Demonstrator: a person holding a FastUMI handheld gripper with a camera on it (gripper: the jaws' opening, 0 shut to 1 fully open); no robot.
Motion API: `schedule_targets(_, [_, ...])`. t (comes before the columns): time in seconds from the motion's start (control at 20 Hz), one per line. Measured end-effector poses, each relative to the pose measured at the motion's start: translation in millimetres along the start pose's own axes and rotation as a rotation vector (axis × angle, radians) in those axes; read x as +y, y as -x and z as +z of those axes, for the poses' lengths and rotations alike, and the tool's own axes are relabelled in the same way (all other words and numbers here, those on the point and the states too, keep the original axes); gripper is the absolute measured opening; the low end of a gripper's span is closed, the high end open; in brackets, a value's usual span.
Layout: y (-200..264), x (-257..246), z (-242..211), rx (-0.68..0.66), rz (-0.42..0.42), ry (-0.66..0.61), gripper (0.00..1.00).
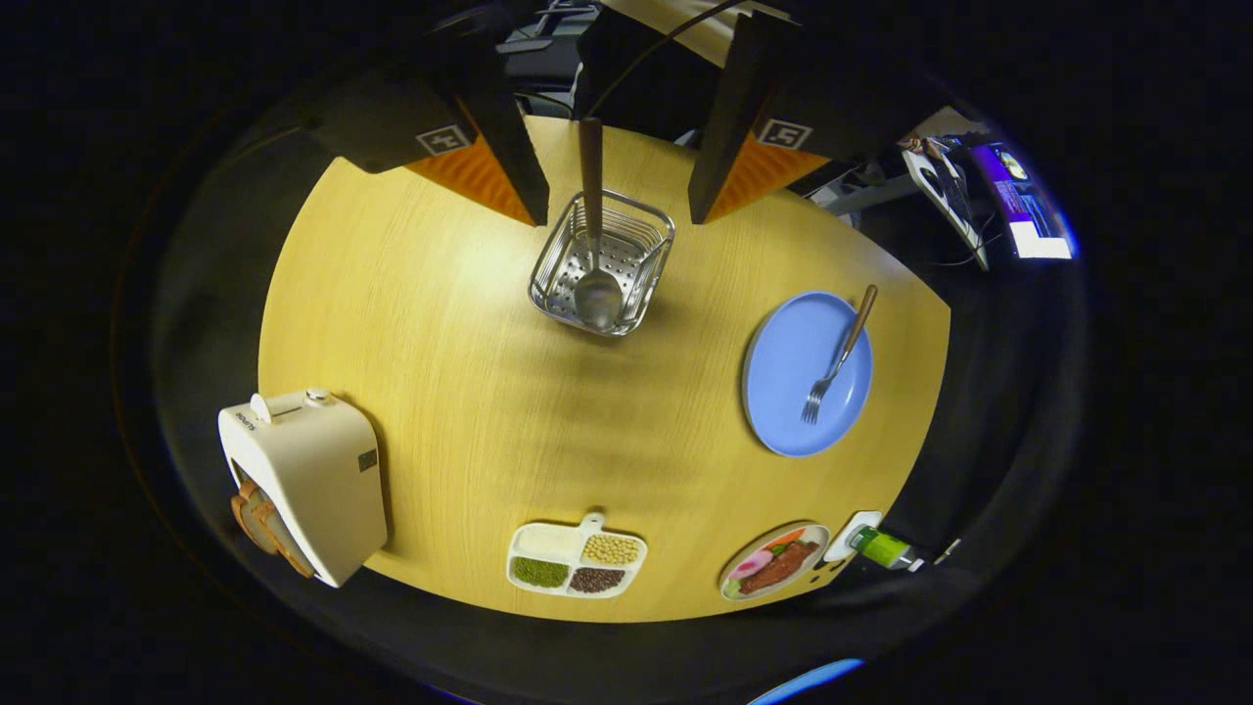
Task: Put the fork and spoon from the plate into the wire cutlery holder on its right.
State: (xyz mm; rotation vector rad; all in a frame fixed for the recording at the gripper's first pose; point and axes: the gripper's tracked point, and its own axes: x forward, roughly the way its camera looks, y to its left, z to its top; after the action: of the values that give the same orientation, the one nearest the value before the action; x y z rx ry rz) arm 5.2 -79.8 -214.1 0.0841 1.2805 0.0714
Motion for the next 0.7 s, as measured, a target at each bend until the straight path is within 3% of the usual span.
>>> schedule_targets(0.1, [2.2, 7.1, -3.1, -0.048, -0.016, 0.002, 1.0])
schedule_targets(0.4, [16.4, 51.1, 1.1, -0.237, -0.021, -0.012, 1.0])
schedule_targets(0.7, [0.6, 123.0, 4.5, -0.303, 0.046, 0.006, 1.0])
